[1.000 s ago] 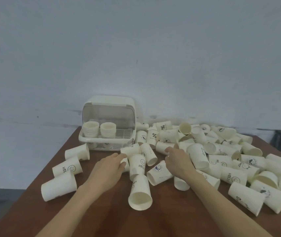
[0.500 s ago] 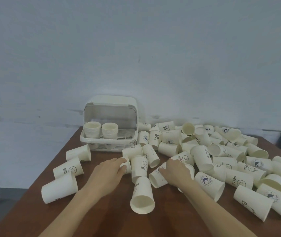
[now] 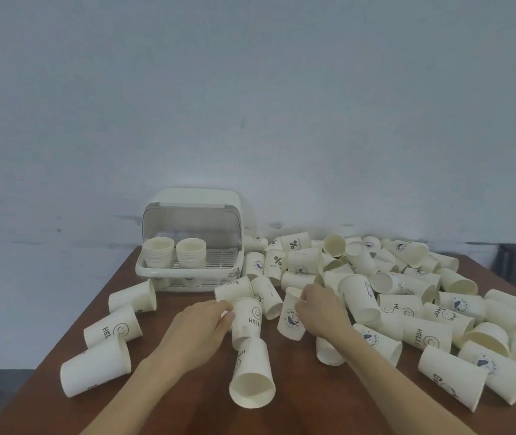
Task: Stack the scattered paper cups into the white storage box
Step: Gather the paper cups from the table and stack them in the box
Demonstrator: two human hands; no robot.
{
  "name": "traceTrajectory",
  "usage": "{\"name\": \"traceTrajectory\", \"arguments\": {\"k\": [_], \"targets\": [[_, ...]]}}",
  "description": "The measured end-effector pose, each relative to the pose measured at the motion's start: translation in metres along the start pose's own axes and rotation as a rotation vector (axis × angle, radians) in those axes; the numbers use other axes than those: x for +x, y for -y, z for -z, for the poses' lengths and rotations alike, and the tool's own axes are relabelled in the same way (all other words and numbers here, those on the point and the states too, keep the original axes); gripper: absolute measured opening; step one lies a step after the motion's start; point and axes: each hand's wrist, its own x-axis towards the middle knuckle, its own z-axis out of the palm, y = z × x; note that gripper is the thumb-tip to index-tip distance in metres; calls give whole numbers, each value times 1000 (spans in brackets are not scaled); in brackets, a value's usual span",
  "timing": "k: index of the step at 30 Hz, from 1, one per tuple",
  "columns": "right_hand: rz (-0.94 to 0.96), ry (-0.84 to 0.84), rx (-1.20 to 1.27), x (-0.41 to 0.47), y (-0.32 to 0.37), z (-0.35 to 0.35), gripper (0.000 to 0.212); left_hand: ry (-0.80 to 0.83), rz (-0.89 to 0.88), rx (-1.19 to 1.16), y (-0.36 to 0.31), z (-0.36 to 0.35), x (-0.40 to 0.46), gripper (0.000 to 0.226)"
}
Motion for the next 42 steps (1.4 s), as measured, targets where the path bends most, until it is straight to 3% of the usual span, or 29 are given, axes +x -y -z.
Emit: {"name": "traceTrajectory", "arguments": {"k": [17, 28, 42], "targets": [[-12, -137, 197, -1, -27, 22, 16, 8, -109, 46, -49, 1, 43, 36], [16, -211, 225, 5, -64, 47, 14, -14, -185, 37, -96, -14, 79, 33], [105, -247, 152, 27, -121, 98, 15, -9, -160, -4, -162, -41, 110, 32]]}}
